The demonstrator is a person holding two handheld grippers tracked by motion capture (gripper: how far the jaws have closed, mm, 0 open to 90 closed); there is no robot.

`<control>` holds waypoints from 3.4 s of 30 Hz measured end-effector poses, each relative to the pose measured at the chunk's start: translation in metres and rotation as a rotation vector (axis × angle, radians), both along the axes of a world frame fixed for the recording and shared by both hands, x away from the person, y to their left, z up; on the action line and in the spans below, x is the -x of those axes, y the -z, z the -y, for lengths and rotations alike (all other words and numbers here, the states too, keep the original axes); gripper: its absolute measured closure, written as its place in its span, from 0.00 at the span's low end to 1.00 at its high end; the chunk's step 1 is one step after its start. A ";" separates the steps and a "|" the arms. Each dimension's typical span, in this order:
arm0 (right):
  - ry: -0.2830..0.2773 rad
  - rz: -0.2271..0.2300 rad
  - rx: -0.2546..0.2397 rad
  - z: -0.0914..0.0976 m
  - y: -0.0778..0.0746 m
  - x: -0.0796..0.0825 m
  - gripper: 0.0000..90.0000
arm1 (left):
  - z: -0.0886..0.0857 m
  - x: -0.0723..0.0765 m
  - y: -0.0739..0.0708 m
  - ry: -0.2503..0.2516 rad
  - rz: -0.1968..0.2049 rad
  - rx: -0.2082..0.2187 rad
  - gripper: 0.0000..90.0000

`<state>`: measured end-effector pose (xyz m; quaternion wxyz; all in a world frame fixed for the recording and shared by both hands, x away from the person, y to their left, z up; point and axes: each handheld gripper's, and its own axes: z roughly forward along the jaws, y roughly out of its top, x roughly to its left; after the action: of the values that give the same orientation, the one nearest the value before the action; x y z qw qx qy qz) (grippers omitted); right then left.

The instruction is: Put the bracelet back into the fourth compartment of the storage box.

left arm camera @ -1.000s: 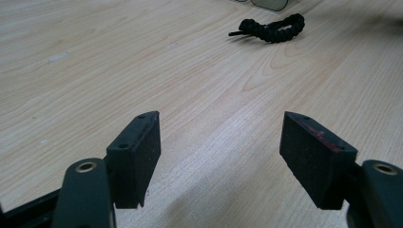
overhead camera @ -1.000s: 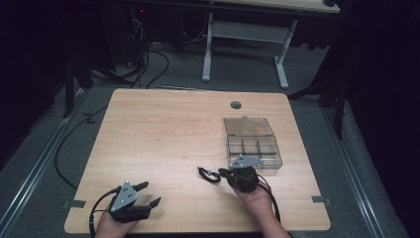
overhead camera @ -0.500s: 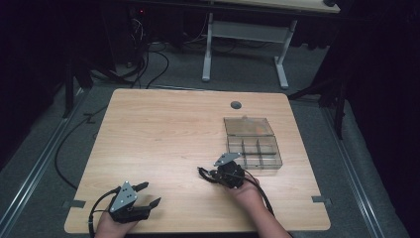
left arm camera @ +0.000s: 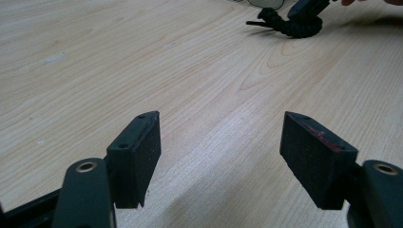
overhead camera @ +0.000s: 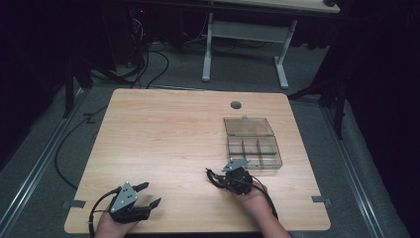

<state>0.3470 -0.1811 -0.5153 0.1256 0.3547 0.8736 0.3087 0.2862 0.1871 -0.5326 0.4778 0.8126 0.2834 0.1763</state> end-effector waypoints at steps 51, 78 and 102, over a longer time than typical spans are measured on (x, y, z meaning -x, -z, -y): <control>0.222 -0.138 0.115 0.082 -0.022 0.024 0.87 | 0.000 0.001 0.000 0.002 0.000 -0.001 0.34; 0.148 -0.353 0.290 0.072 -0.027 0.007 0.75 | 0.001 0.000 0.000 0.008 -0.004 -0.011 0.34; 0.114 -0.427 0.362 0.065 -0.036 -0.001 0.63 | 0.001 0.000 0.000 0.012 -0.011 -0.012 0.34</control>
<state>0.3479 -0.2465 -0.4791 0.0172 0.4320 0.8998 0.0586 0.2862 0.1865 -0.5328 0.4724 0.8181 0.2798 0.1708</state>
